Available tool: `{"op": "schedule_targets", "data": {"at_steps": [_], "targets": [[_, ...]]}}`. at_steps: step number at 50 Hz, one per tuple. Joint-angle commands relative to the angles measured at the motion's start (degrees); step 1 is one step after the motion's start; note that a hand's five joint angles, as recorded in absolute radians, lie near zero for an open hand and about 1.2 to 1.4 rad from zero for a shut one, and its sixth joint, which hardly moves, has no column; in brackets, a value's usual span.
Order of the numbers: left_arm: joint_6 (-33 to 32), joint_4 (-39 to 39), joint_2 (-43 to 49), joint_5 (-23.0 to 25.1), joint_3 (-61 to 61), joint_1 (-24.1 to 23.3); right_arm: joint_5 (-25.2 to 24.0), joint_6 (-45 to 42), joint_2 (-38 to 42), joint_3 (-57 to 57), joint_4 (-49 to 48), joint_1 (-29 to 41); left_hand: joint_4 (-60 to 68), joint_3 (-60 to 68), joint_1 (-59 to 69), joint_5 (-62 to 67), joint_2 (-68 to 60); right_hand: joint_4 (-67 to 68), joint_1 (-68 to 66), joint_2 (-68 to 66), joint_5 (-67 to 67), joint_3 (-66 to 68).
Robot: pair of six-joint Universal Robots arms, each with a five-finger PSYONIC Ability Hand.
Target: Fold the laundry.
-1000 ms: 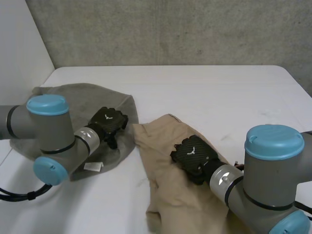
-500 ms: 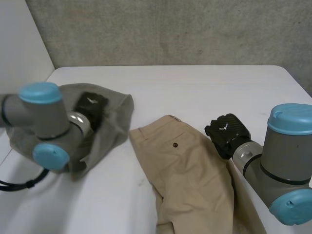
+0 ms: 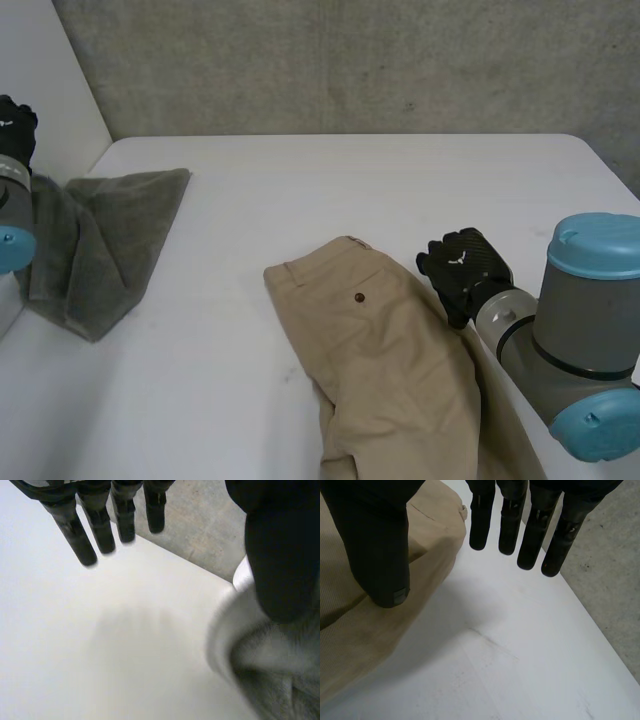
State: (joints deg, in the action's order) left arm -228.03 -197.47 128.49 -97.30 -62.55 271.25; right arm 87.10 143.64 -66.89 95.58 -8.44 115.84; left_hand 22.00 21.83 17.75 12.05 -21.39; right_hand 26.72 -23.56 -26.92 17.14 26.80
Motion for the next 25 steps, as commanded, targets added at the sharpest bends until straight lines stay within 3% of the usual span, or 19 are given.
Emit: {"op": "schedule_targets", "data": {"at_steps": [1, 11, 19, 25], "targets": [[1.2, 0.7, -3.8, -1.2, -5.9, -4.6, 0.0, 1.9, -0.1, -0.1, 0.2, -0.1, -12.0, -11.8, -7.7, -12.0, 11.3, -12.4, 9.2, 12.6, -12.8, -12.5], [3.7, 0.8, -11.1, -1.0, -19.0, -17.9, -1.0, 4.6, -4.9, -3.4, 6.1, -3.6, -11.6, -11.4, -7.4, -11.7, 11.0, -15.5, 12.3, 15.7, -15.9, -15.5], [12.7, 3.7, -11.9, 8.2, -27.4, -32.3, -4.0, 5.3, -7.7, -6.4, 23.6, -4.1, -10.8, -10.6, -6.5, -10.8, 10.2, -14.6, 11.5, 14.8, -15.0, -14.7], [14.0, 4.5, -8.1, 10.6, -27.1, -35.6, -6.9, 6.9, -9.5, -5.2, 23.8, -4.6, -10.1, -9.9, -5.9, -10.2, 9.5, -14.3, 11.1, 14.5, -14.7, -14.4]]}}
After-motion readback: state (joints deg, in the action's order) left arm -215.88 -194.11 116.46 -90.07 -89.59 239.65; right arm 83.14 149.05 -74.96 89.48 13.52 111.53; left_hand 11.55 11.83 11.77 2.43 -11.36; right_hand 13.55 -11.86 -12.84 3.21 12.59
